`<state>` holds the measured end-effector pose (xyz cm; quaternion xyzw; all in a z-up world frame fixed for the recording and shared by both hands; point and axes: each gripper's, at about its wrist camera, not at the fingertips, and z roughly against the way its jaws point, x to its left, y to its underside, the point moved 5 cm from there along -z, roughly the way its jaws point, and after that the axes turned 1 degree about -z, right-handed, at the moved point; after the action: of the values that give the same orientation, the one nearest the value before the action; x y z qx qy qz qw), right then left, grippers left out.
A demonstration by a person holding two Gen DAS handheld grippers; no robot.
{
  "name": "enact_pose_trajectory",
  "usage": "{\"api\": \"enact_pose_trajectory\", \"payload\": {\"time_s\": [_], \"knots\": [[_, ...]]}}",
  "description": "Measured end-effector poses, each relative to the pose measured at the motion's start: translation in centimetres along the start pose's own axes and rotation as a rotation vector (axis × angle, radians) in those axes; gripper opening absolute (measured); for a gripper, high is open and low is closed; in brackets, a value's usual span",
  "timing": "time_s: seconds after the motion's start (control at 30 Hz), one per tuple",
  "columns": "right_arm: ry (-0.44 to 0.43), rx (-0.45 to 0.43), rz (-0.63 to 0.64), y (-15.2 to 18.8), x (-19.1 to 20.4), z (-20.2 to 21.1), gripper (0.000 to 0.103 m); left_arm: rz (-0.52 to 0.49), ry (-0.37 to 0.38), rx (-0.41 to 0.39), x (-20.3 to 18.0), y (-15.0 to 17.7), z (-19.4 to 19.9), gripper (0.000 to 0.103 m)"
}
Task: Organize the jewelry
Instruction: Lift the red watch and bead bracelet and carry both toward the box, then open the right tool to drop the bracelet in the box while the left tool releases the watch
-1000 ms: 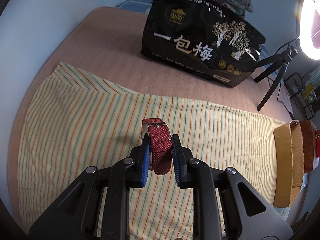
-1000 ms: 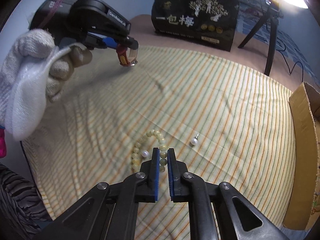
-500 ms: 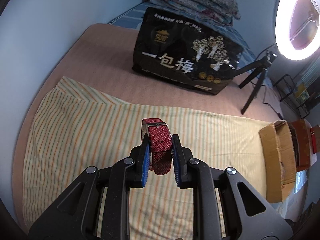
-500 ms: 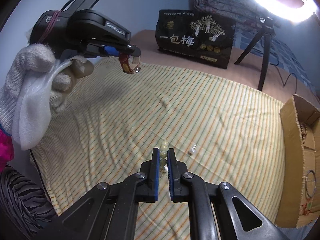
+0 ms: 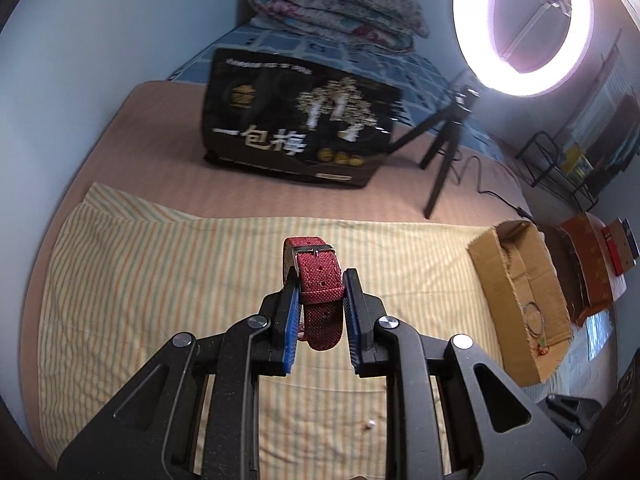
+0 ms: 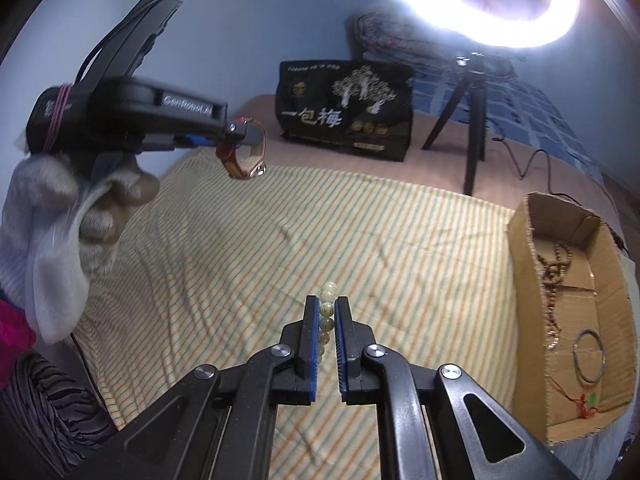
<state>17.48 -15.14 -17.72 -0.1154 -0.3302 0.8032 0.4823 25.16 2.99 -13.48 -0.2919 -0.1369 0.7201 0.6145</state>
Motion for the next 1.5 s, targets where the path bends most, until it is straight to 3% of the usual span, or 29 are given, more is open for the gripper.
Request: {"api": "enact_pose_trajectory", "payload": {"time_s": [0.47, 0.9, 1.5], "knots": [[0.097, -0.065, -0.087, 0.0, -6.6, 4.2, 0.005, -0.136, 0.129, -0.016, -9.6, 1.4, 1.2, 0.019], [0.233, -0.117, -0.226, -0.1, -16.6, 8.2, 0.005, -0.245, 0.240, -0.009, -18.1, 2.9, 0.8, 0.019], [0.313, -0.121, -0.375, 0.1, -25.4, 9.0, 0.005, -0.335, 0.321, 0.027, -26.6, 5.2, -1.6, 0.019]]}}
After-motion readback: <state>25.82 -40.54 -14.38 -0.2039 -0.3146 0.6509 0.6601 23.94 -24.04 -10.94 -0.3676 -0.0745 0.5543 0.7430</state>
